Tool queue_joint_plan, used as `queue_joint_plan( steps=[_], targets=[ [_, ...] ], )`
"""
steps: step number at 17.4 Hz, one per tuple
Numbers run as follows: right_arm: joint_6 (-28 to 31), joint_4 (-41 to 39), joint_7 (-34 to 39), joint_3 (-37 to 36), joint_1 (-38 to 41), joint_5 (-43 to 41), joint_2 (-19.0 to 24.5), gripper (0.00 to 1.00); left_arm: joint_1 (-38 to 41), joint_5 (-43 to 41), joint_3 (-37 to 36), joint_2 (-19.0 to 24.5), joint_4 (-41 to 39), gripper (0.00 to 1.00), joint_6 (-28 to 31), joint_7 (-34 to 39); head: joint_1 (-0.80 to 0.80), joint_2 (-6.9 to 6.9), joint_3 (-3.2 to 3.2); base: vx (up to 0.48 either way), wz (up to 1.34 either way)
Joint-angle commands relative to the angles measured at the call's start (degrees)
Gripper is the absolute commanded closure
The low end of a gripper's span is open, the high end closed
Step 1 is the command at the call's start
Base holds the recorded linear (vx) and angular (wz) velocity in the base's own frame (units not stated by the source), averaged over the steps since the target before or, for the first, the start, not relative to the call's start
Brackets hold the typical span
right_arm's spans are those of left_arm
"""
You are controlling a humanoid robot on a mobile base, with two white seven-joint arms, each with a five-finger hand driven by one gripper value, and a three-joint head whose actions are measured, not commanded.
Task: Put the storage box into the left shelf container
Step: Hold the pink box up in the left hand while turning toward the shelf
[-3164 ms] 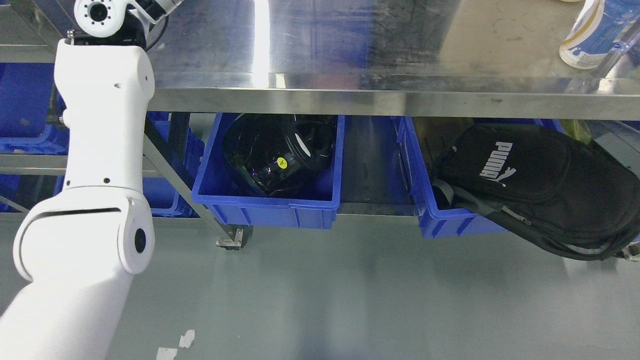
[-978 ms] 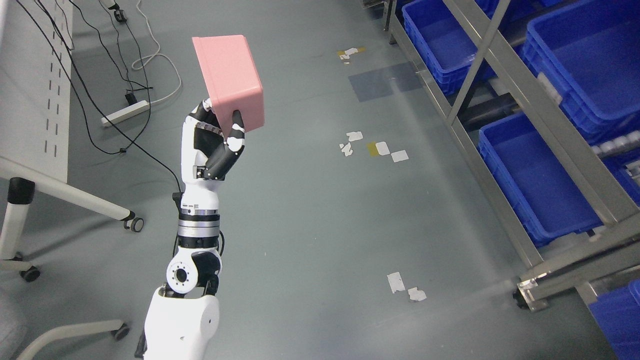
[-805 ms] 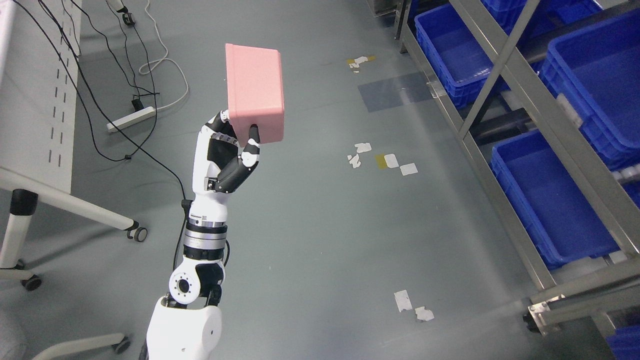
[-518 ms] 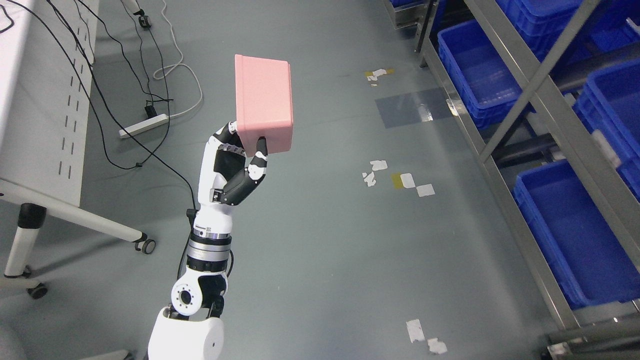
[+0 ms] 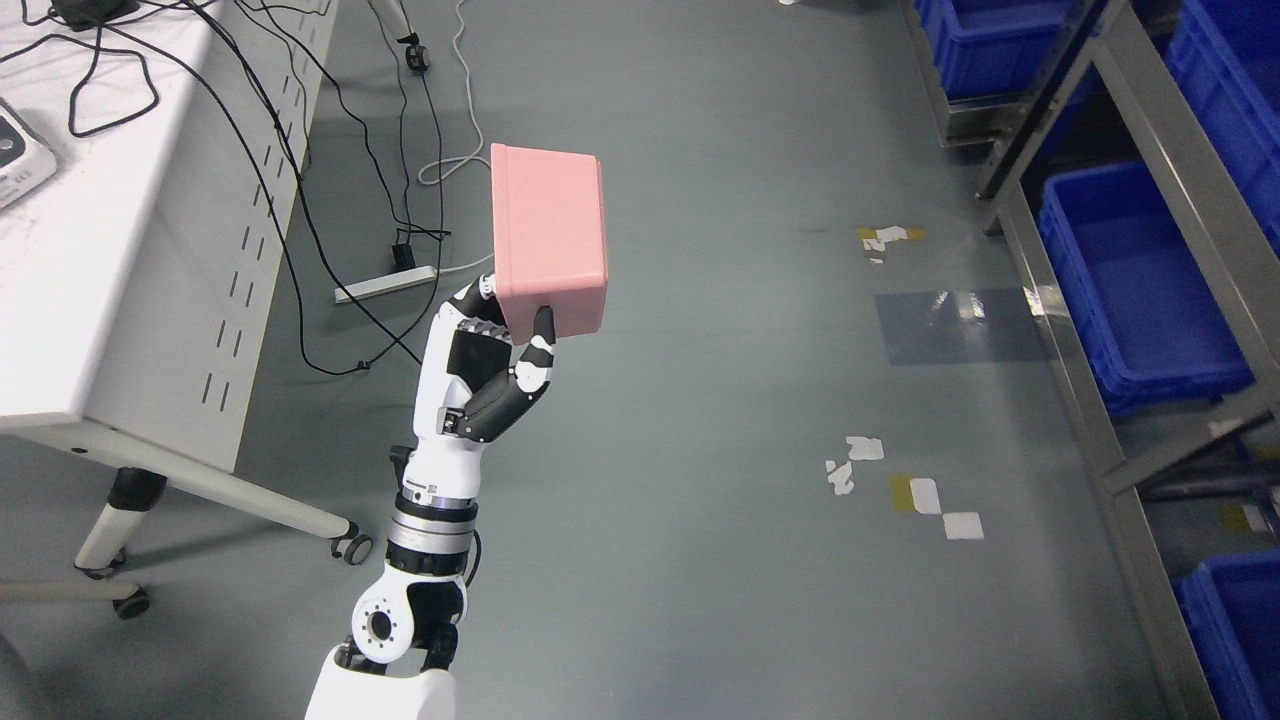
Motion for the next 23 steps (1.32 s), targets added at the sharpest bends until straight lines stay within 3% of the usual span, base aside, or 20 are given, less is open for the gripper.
queue_joint_plan(
  steps=[1,9,12,18,23],
  targets=[
    [0.0,-1.0,0.1,-0.2,-0.3,-0.1,-1.0,0.0,1.1,0.1,-1.5,1.0,-1.5,0.97,1.2,-7.5,0.0,0.0,0.0,0.406,0.33],
    [0.0,-1.0,0.0,-0.2,-0.3,-0.1,-1.0,0.0,1.2,0.1,-0.6,1.0,-1.5,0.96,1.1,-8.3,0.0,0.0,0.0,0.395,0.14],
    [0.0,-1.0,0.1,-0.2,-0.3,-0.1,-1.0,0.0,1.2,0.1,0.8,1.0,-1.6,0.97,-0.4,4.2,0.0,0.0,0.0,0.394,0.0],
    [0.0,-1.0,0.0,-0.2,-0.3,-0.1,-1.0,0.0,1.2,0.1,0.0,1.0,-1.5,0.97,0.0,3.8,0.0,0.01,0.0,0.405,-0.06],
    [0.0,-1.0,0.1,-0.2,-0.3,-0.1,-1.0,0.0,1.8,0.1,-0.3,1.0,-1.3,0.96,0.2,-1.1,0.0,0.0,0.0,0.383,-0.23]
  ],
)
